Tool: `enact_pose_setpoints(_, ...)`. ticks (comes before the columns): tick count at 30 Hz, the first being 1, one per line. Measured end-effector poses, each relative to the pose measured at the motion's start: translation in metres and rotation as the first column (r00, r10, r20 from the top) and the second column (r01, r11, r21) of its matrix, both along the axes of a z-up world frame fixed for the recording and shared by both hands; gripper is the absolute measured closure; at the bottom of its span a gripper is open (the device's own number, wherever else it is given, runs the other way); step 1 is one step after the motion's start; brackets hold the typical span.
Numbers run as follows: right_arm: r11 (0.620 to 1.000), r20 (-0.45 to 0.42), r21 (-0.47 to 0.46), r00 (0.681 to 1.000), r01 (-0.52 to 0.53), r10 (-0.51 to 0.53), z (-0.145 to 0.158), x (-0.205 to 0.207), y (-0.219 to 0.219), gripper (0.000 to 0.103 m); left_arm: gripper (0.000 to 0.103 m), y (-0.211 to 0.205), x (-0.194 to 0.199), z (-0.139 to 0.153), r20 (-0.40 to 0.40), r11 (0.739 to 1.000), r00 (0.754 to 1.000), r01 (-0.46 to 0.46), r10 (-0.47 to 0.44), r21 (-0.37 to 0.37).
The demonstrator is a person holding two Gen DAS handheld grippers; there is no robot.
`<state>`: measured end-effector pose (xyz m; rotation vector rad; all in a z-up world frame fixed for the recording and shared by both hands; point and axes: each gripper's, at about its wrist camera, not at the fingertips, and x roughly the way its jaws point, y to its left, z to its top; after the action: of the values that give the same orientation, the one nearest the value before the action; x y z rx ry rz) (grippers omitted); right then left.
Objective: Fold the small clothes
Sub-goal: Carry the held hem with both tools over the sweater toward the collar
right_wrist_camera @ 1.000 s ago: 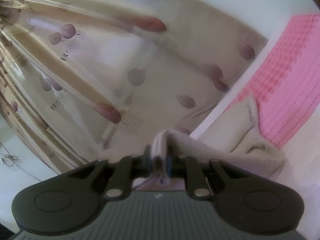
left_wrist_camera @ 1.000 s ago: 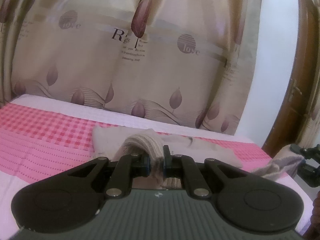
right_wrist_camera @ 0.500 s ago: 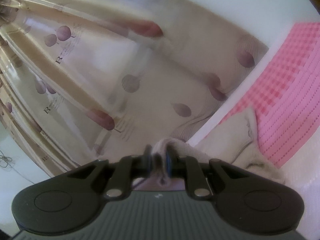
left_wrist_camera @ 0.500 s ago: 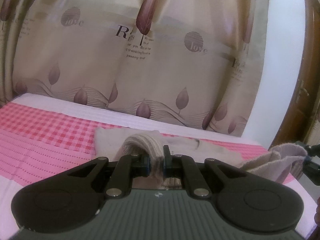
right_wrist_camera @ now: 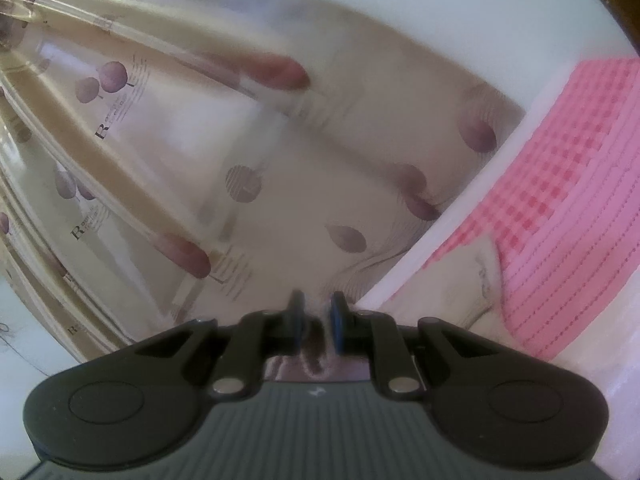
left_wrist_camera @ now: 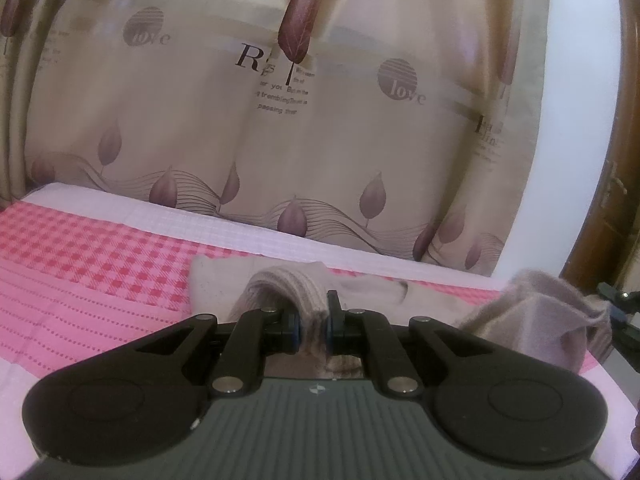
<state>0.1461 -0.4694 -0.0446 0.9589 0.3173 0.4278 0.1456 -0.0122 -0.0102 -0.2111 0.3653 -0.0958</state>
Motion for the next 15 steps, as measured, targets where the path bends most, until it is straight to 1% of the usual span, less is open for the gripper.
enact_pose_setpoints(4,1.000,0.001,-0.005,1.000,0.001,-0.001,0.001,0.005,-0.002,0.089,0.091,-0.003,0.009,-0.002,-0.005,1.000,1.000,0.001,-0.001,0.025)
enact_pose_setpoints(7,0.997,-0.019,-0.080,1.000,0.023,-0.025,0.003,0.006,-0.002,0.087,0.091,-0.004,0.016,-0.008,-0.023,0.999,1.000,-0.001,0.002,0.037)
enact_pose_setpoints(8,0.994,-0.019,-0.107,1.000,0.005,-0.007,0.003,0.007,-0.002,0.087,0.091,-0.004,0.018,-0.010,-0.032,0.999,0.999,-0.003,0.005,0.038)
enact_pose_setpoints(9,0.988,-0.026,-0.156,1.000,-0.006,0.002,0.003,0.008,0.000,0.084,0.091,-0.002,0.020,-0.012,-0.038,0.999,0.999,-0.005,0.007,0.035)
enact_pose_setpoints(10,0.974,-0.028,-0.227,1.000,-0.011,0.005,0.004,0.009,0.004,0.079,0.091,-0.001,0.020,-0.014,-0.043,0.999,0.999,-0.010,0.011,0.032)
enact_pose_setpoints(11,0.954,-0.028,-0.298,0.999,-0.033,0.026,0.004,0.010,0.009,0.064,0.091,0.001,0.021,-0.015,-0.046,0.999,0.999,-0.013,0.014,0.032)
enact_pose_setpoints(12,0.933,-0.032,-0.354,0.998,-0.057,0.049,0.004,0.012,0.014,0.043,0.091,0.002,0.022,-0.016,-0.050,0.999,0.999,-0.013,0.015,0.033)
enact_pose_setpoints(13,0.907,-0.043,-0.415,0.997,-0.075,0.063,0.002,0.015,0.021,0.032,0.091,0.003,0.022,-0.017,-0.053,0.999,0.998,-0.014,0.016,0.034)
enact_pose_setpoints(14,0.873,-0.054,-0.480,0.996,-0.088,0.070,0.001,0.018,0.029,0.022,0.091,0.004,0.023,-0.018,-0.055,0.999,0.998,-0.014,0.016,0.037)
enact_pose_setpoints(15,0.835,-0.057,-0.542,0.995,-0.100,0.082,0.000,0.021,0.037,0.022,0.091,0.004,0.024,-0.019,-0.058,0.999,0.998,-0.014,0.016,0.042)
